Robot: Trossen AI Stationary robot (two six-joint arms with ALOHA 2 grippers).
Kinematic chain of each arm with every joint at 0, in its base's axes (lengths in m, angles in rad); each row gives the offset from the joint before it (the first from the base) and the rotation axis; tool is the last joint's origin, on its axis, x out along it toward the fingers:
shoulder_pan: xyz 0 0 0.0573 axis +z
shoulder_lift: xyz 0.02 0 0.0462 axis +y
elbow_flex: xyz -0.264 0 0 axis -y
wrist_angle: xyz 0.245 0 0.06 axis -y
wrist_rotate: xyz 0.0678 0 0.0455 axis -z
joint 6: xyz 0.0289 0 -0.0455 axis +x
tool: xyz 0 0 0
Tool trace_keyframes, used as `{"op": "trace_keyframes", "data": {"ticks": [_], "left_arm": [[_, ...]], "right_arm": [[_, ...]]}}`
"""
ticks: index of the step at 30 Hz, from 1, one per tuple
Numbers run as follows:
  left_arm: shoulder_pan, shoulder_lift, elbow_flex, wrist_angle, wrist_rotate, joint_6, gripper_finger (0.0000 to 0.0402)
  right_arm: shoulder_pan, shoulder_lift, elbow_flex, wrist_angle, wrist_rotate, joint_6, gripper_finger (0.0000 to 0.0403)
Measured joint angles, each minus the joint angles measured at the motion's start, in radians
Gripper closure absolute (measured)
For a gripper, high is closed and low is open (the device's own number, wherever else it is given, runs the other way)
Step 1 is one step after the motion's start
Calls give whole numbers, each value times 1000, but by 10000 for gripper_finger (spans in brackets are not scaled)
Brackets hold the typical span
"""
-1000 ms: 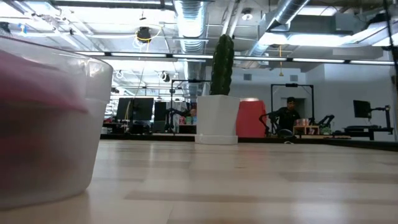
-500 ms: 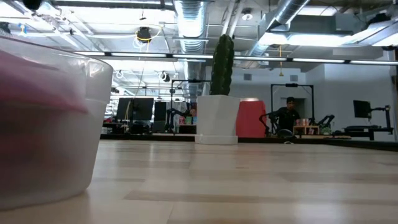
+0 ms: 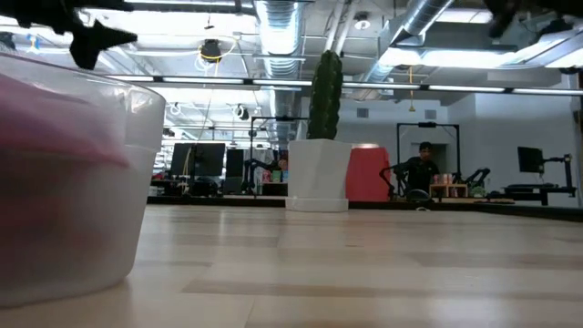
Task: Sort popcorn bags into baskets
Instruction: Return to Home Position
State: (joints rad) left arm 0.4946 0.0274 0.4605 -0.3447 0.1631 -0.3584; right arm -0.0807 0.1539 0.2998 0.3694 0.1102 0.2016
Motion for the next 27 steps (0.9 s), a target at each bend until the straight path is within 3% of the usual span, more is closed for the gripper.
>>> {"op": "trace_keyframes", "data": {"ticks": [3, 12, 19, 27], "left_arm": [[-1, -26, -59, -7, 30, -16, 166], [-12, -23, -216, 18, 13, -47, 166], [-79, -27, -381, 168, 30, -97, 166], [-221, -21, -393, 208, -56, -4, 166]], "right_arm": [[-13, -146, -68, -90, 17, 1, 181], [-21, -112, -292, 51, 24, 2, 181], [-20, -119, -289, 61, 25, -45, 181], [-21, -116, -289, 38, 30, -79, 181]]}}
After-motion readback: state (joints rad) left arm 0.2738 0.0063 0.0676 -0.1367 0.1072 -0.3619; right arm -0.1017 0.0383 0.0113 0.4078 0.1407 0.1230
